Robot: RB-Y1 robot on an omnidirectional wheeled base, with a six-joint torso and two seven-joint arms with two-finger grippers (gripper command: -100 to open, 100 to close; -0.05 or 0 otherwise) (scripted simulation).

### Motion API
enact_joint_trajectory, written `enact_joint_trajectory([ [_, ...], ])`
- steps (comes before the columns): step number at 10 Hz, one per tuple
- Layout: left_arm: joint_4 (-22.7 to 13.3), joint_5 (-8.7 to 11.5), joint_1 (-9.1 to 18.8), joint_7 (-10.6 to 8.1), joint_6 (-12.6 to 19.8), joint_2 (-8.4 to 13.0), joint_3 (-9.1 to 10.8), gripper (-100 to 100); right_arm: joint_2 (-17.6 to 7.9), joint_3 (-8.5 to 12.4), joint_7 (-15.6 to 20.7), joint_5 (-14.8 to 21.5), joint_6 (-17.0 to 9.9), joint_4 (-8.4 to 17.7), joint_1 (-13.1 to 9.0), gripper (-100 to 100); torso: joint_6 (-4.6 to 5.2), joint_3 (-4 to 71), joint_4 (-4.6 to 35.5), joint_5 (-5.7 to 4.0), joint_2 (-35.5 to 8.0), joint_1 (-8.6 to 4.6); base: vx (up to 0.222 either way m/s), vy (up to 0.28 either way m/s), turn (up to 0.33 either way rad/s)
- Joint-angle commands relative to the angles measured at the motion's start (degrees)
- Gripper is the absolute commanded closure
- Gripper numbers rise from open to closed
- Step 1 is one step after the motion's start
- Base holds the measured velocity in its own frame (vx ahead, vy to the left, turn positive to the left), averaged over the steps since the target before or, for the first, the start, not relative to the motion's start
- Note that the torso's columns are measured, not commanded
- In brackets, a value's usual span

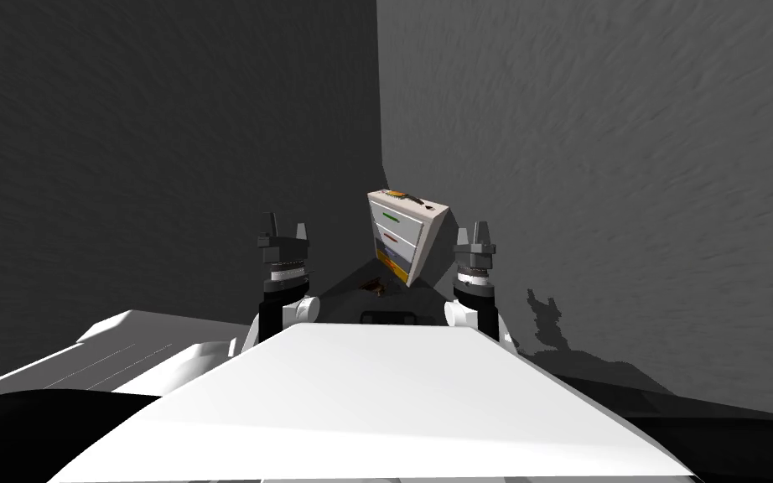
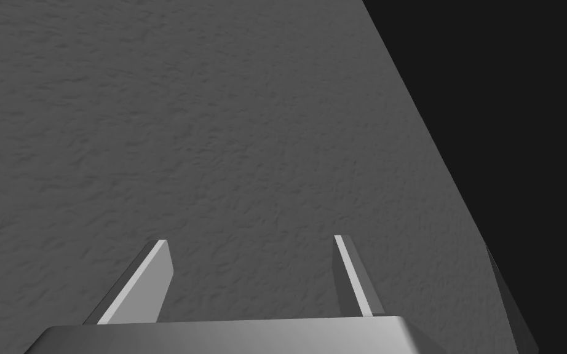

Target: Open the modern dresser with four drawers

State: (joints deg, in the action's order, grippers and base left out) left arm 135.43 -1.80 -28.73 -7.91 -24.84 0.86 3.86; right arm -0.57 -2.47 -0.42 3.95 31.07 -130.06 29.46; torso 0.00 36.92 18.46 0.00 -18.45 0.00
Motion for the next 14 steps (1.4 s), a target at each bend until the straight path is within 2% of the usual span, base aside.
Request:
enact_joint_trajectory([
  [1,0.0,0.0,0.0,0.0,0.0,0.0,0.0,0,0.0,0.0,0.0,0.0,0.0,0.0,0.0,0,0.0,8.4,4.2,0.0,-4.2,0.0,0.0,0.0,0.0],
  [4,0.0,0.0,0.0,0.0,0.0,0.0,0.0,0,0.0,0.0,0.0,0.0,0.0,0.0,0.0,0,0.0,33.8,16.9,0.0,-16.9,0.0,0.0,0.0,0.0],
  [5,0.0,0.0,0.0,0.0,0.0,0.0,0.0,0,-2.4,0.5,0.8,1.2,-2.0,0.9,0.1,-100,0.0,42.3,21.1,0.0,-21.2,0.0,0.03,0.015,0.128],
  [7,0.0,0.0,0.0,0.0,0.0,0.0,0.0,0,-4.3,1.1,1.9,3.1,-4.9,2.2,0.3,-100,-0.01,47.4,23.6,0.01,-23.5,0.04,0.063,0.021,0.164],
  [9,0.0,0.0,0.0,0.0,0.0,0.0,0.0,0,-5.9,2.0,3.5,5.6,-8.2,3.9,0.6,-100,0.0,47.7,23.8,0.01,-23.7,0.01,0.081,0.014,0.178],
  [10,0.0,0.0,0.0,0.0,0.0,0.0,0.0,0,-5.9,2.0,3.5,5.6,-8.8,3.9,0.6,-100,0.0,47.7,23.8,-0.01,-23.8,-0.03,0.064,0.005,0.064],
  [12,0.0,0.0,0.0,0.0,0.0,0.0,0.0,0,-7.2,3.1,5.4,8.7,-13.0,5.9,0.9,-100,-0.01,47.6,23.9,0.0,-23.9,0.0,0.063,0.015,0.218],
  [13,0.0,0.0,0.0,0.0,0.0,0.0,-0.01,0,-7.2,3.1,5.4,8.7,-13.7,5.9,0.9,-100,-0.01,47.6,23.8,0.01,-23.8,0.06,0.065,0.013,0.066],
  [14,0.0,0.0,0.0,0.0,0.0,0.0,0.0,0,-7.9,3.7,6.5,10.4,-15.8,7.1,1.0,-100,0.03,47.7,23.8,0.01,-23.8,0.02,0.056,0.011,0.154],
])
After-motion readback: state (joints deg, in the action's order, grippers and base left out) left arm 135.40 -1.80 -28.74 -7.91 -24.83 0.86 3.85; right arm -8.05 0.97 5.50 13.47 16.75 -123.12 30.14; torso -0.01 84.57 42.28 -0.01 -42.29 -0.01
